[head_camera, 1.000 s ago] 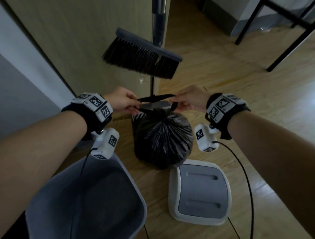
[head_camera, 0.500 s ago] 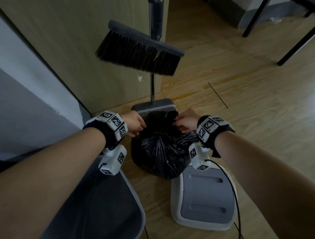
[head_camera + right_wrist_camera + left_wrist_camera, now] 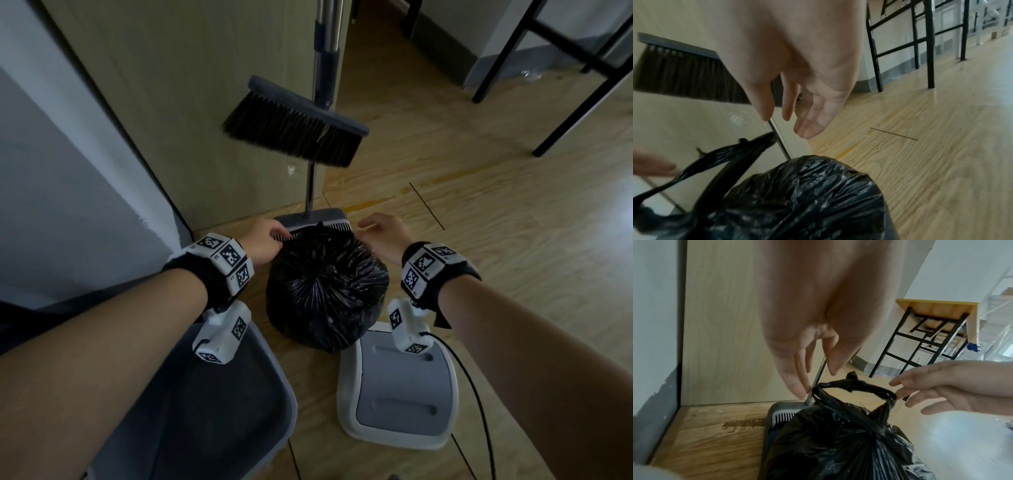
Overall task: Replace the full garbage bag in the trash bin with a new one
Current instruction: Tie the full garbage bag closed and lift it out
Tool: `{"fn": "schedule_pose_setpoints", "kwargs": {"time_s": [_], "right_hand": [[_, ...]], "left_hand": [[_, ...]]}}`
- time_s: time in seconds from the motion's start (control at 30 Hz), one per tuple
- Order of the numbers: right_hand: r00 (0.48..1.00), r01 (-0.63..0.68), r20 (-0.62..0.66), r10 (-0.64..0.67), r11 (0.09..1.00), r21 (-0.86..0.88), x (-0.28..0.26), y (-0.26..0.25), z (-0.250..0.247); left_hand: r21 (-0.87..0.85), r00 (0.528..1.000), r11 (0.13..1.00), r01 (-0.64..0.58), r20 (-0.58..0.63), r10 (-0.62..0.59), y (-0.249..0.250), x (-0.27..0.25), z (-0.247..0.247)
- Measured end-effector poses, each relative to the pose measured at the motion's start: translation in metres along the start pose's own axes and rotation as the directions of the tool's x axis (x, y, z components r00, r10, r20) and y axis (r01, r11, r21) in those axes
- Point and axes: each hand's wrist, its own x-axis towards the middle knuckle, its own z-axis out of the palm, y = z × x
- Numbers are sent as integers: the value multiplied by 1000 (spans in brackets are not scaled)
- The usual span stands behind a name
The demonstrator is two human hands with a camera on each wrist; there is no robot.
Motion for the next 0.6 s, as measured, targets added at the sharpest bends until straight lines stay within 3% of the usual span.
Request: {"fn": "schedule_pose_setpoints", "kwargs": {"time_s": [0.2,0.4,0.6], "right_hand": [[989,136,14,-145,883,-449,-59,-26,3],[953,247,9,-303,760,-602,-139,-65,12],[905,336,16,-425,690,-641,-226,-110,26]], "left_hand": [[218,990,971,-101,-78,120,-4,-64,-11],[420,972,897,-137,-120,204,-7,-156,-34],[591,944,806,-20,-255,210,-5,-257,-59]]}}
